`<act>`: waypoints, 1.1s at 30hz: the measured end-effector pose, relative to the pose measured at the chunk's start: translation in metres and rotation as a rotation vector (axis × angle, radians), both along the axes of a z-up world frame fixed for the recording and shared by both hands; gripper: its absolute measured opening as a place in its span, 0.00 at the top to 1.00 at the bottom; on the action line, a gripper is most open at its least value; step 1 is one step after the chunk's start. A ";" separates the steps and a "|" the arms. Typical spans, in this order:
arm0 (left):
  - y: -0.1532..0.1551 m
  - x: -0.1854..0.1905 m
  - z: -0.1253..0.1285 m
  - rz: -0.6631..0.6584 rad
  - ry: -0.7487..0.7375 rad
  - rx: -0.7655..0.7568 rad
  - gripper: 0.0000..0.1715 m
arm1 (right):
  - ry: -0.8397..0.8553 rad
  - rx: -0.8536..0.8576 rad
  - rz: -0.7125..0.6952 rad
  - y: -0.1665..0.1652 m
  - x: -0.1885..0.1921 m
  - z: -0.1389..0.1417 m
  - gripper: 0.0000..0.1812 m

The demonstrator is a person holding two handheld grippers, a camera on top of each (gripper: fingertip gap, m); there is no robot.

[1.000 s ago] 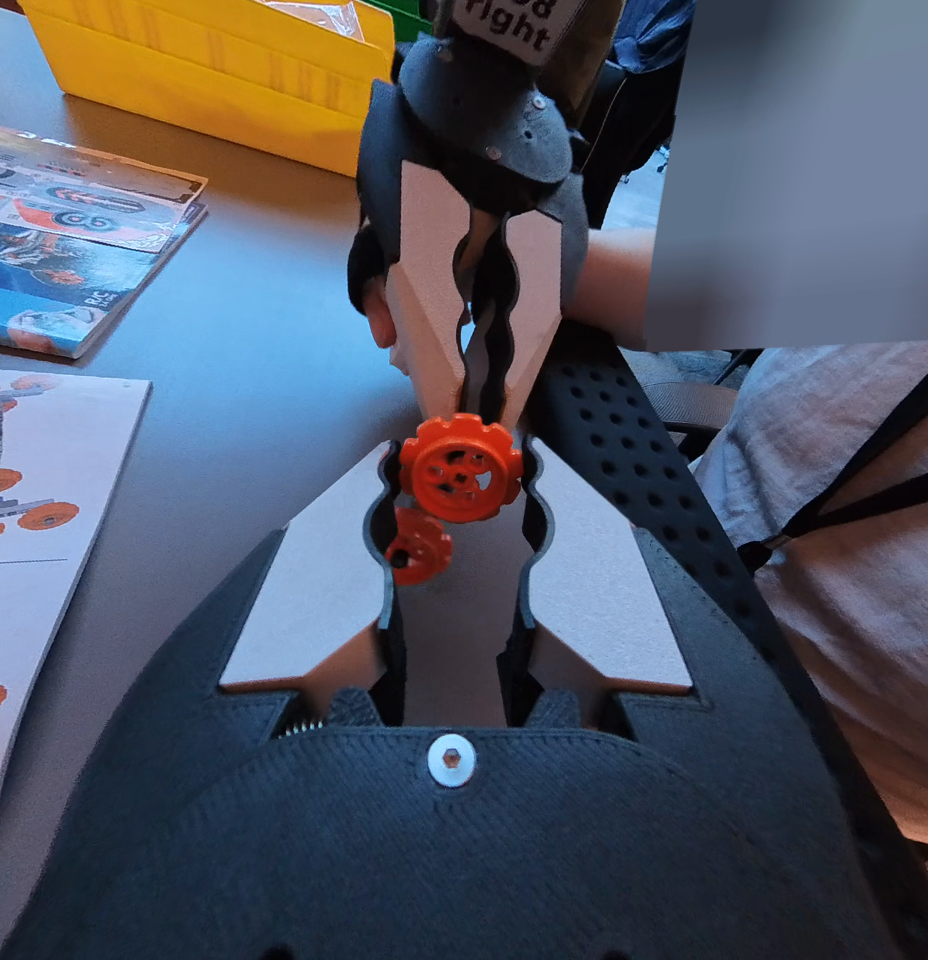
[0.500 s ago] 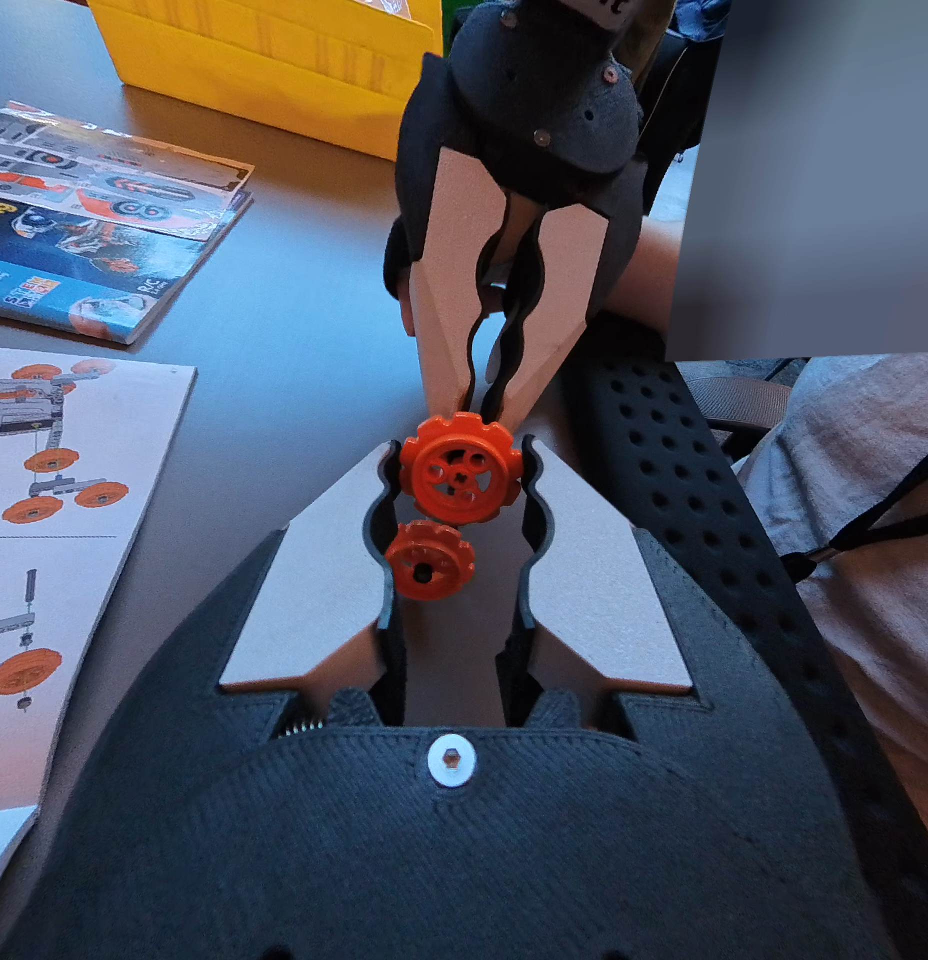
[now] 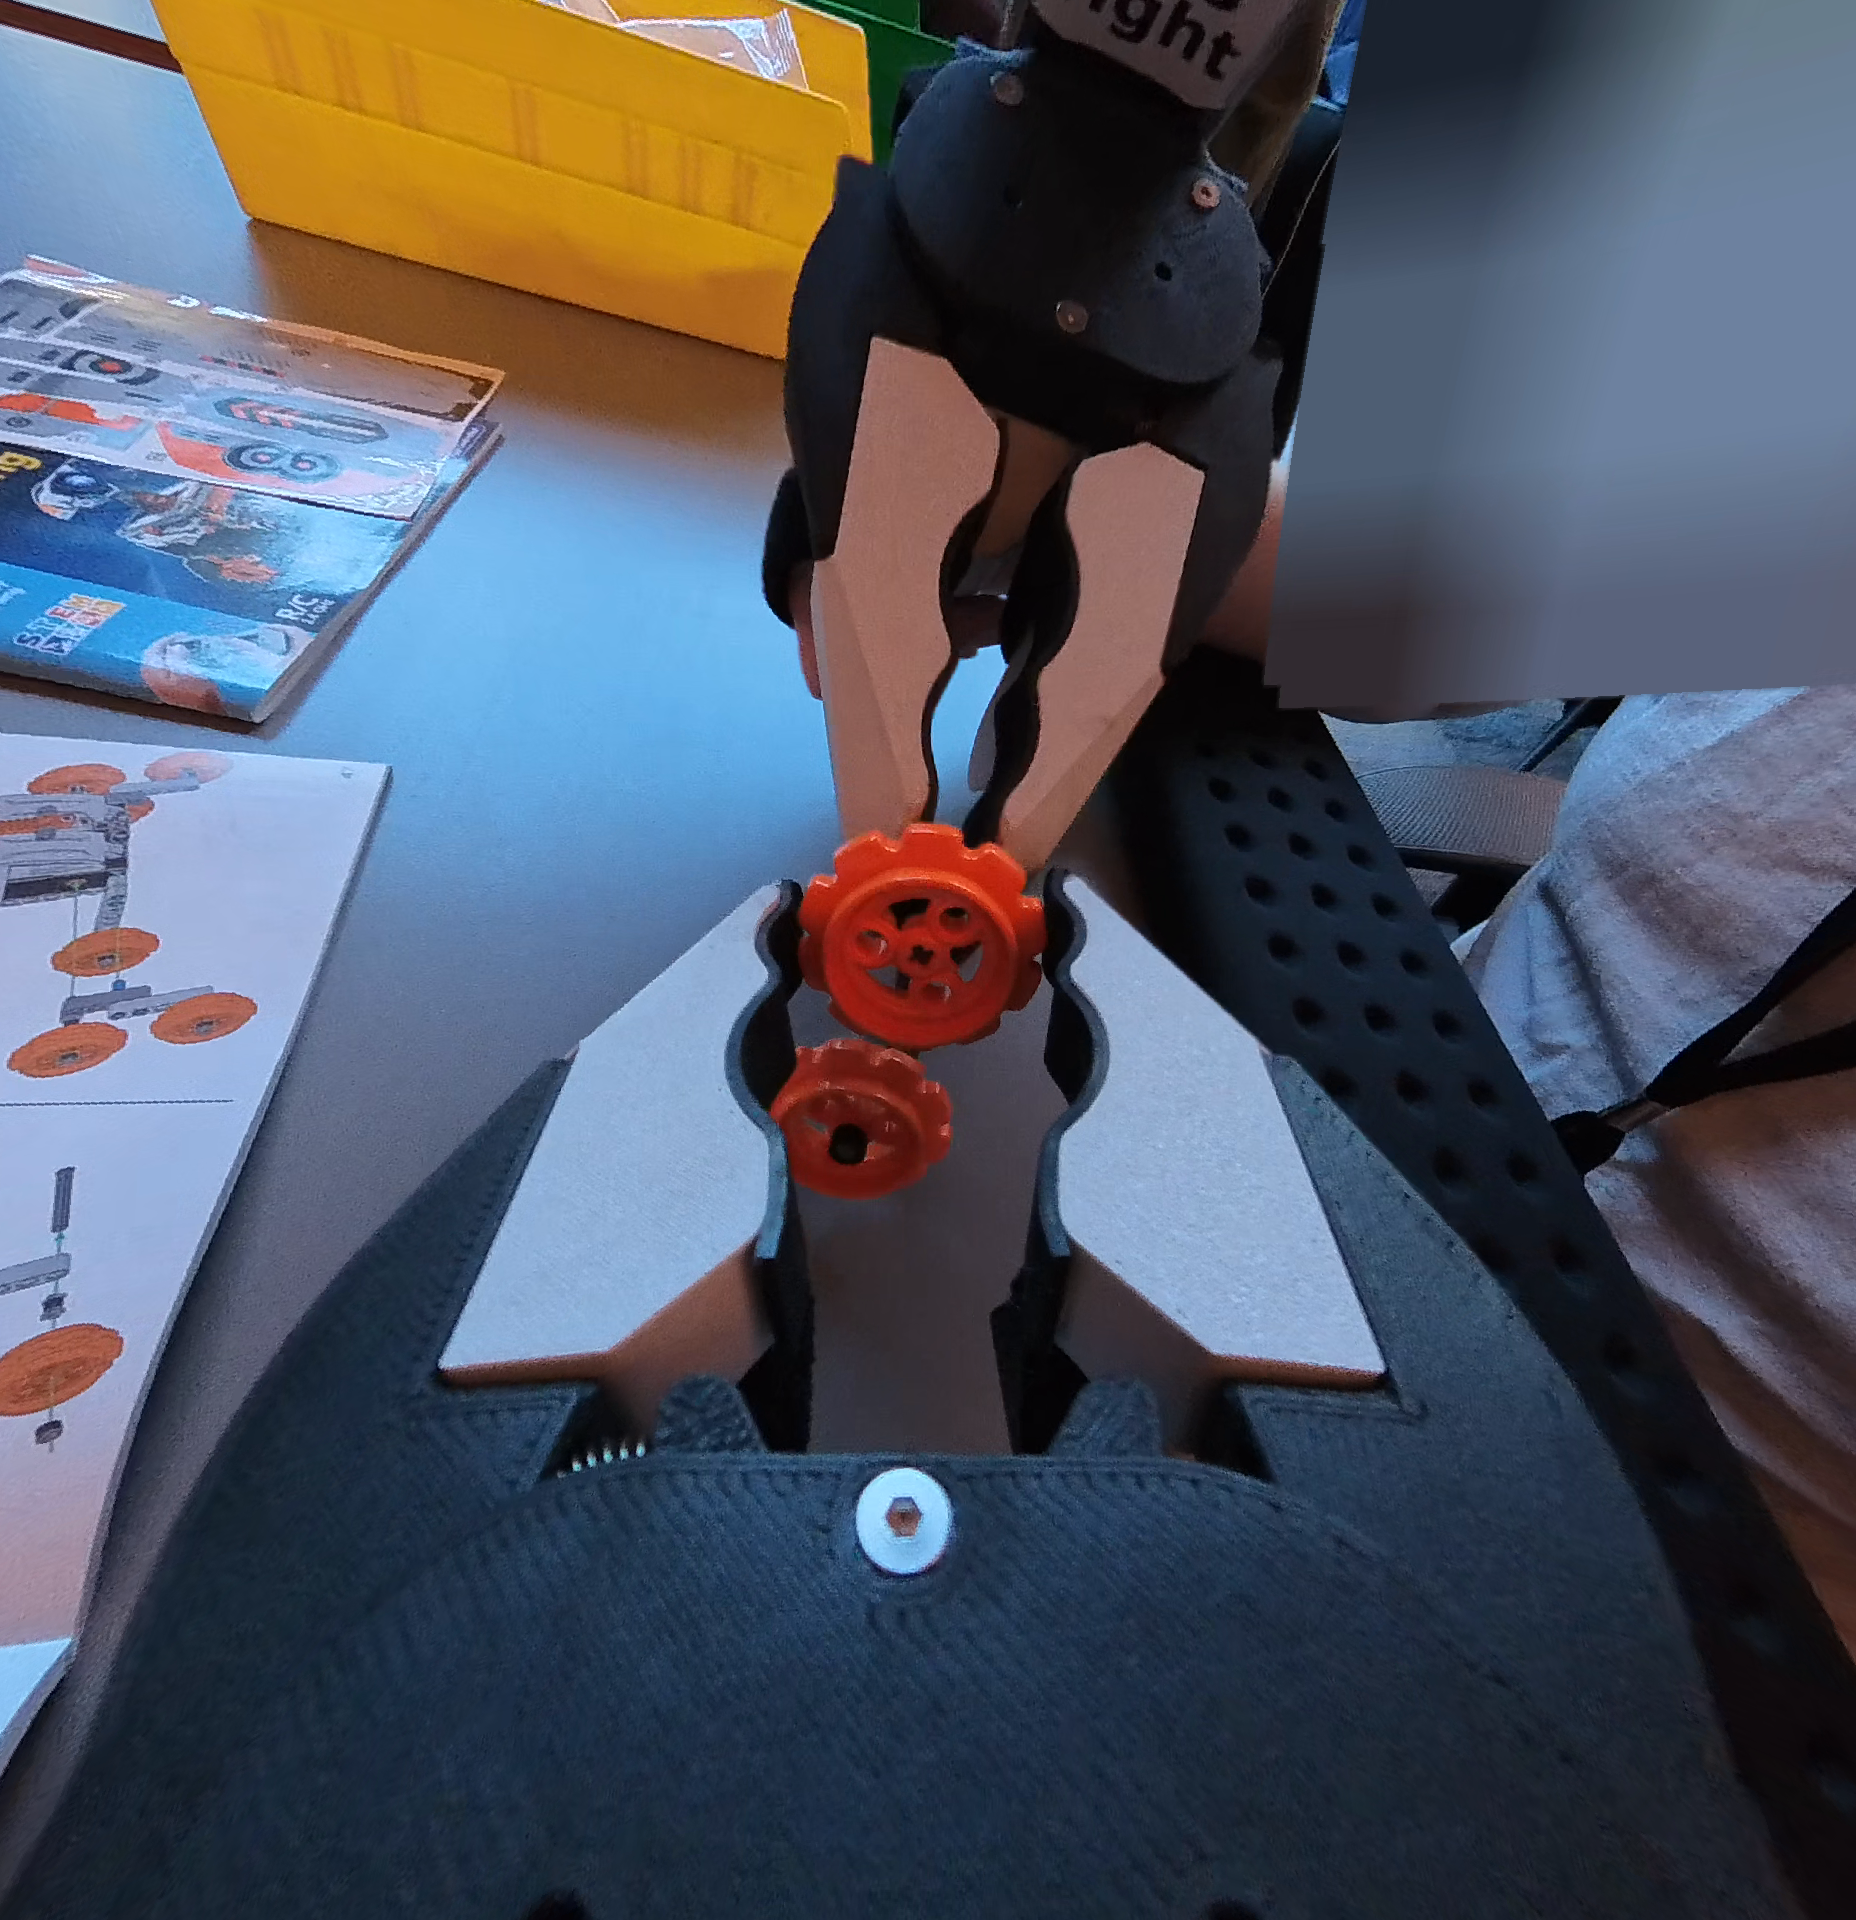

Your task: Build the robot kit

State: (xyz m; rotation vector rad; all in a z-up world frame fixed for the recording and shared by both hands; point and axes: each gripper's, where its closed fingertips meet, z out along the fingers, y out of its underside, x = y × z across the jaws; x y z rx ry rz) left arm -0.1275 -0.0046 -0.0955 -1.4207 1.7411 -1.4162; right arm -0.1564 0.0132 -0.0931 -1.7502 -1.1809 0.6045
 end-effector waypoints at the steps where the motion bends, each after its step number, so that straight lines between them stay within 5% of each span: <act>1: 0.000 0.000 -0.001 0.002 0.002 0.010 0.74 | -0.002 -0.003 0.000 0.000 0.000 0.000 0.97; 33: -0.008 0.001 0.007 -0.014 -0.032 0.050 0.74 | -0.050 0.101 0.015 -0.009 0.007 0.009 0.97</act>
